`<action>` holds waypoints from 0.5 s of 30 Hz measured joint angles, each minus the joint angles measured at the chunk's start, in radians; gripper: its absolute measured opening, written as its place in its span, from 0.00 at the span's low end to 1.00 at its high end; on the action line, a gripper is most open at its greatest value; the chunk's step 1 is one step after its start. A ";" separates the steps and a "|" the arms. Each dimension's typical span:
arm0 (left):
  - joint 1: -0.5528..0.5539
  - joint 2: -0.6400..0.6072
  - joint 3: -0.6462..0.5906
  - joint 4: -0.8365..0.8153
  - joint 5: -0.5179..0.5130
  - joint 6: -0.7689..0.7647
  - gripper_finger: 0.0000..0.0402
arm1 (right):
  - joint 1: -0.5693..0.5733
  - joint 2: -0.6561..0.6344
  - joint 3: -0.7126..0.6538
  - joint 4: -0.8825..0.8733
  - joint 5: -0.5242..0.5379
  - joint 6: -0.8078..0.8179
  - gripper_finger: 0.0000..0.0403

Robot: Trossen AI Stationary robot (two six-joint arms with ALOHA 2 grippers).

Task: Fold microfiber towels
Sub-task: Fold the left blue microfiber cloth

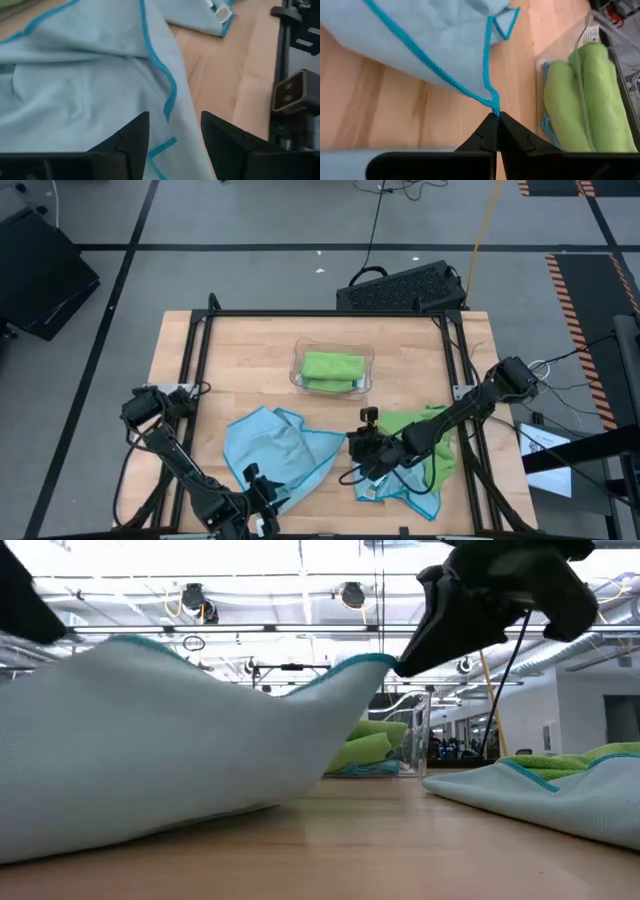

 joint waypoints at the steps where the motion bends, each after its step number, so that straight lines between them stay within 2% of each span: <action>1: 0.000 0.000 -0.015 0.010 0.000 -0.014 0.45 | 0.001 0.000 0.000 -0.014 -0.005 0.000 0.01; 7: 0.003 0.000 -0.124 0.145 0.027 -0.069 0.45 | 0.000 0.001 -0.001 -0.053 -0.065 0.010 0.01; 9: 0.003 0.000 -0.152 0.239 0.041 -0.020 0.45 | 0.000 0.001 -0.001 -0.046 -0.070 0.015 0.01; 12: 0.007 0.000 -0.180 0.411 0.045 0.133 0.45 | 0.000 0.000 -0.001 -0.040 -0.075 0.015 0.01; 15: 0.013 0.000 -0.186 0.464 0.046 0.222 0.45 | 0.000 0.000 -0.001 -0.041 -0.075 0.017 0.00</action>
